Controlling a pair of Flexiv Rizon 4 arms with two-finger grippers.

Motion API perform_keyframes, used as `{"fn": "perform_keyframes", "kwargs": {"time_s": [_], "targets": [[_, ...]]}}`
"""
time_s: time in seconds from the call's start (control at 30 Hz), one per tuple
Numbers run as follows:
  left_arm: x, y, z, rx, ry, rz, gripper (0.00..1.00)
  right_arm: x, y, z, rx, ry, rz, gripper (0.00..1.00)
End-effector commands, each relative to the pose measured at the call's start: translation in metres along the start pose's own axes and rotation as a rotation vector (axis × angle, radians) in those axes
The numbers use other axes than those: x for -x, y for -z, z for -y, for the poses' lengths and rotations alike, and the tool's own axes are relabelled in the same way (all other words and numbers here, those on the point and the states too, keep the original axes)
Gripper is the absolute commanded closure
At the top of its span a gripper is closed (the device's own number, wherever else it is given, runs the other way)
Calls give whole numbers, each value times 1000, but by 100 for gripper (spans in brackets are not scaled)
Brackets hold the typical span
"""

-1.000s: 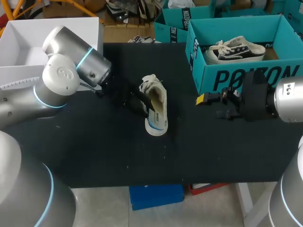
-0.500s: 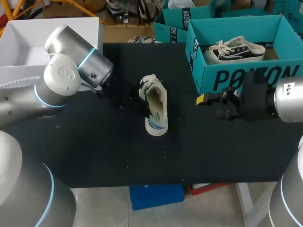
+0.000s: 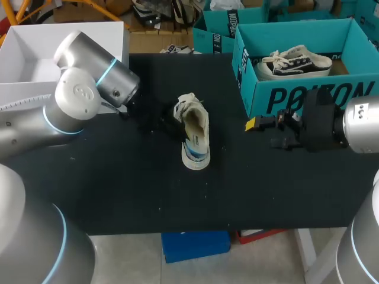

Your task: Take the shoe out of the shoebox, open the shoe tongue, remove and reinsert the insole, then place the shoe into the shoebox

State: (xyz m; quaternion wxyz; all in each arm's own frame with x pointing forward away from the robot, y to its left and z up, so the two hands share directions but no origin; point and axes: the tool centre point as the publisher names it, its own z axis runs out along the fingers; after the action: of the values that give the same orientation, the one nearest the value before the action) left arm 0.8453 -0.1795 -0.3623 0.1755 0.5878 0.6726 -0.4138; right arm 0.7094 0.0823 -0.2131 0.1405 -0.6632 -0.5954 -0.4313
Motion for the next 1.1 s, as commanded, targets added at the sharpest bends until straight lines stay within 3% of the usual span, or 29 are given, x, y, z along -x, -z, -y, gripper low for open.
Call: {"fn": "perform_keyframes", "kwargs": {"time_s": [0.03, 0.33, 0.6, 0.67, 0.73, 0.93, 1.1], "targets": [[-2, -3, -8, 17, 5, 3, 100, 0, 0, 0, 0, -1, 1, 0], [-1, -5, -26, 60, 31, 5, 100, 0, 0, 0, 0, -1, 1, 0], [2, -5, -29, 83, 35, -13, 100, 0, 0, 0, 0, -1, 1, 0], [2, -5, -28, 83, 34, -17, 93, 0, 0, 0, 0, -1, 1, 0], [3, -3, -24, 80, 31, -21, 58, 0, 0, 0, 0, -1, 1, 0], [11, 14, -12, 73, 23, -24, 52, 0, 0, 0, 0, -1, 1, 0], [17, 26, -2, 62, 12, -13, 59, 0, 0, 0, 0, -1, 1, 0]]}}
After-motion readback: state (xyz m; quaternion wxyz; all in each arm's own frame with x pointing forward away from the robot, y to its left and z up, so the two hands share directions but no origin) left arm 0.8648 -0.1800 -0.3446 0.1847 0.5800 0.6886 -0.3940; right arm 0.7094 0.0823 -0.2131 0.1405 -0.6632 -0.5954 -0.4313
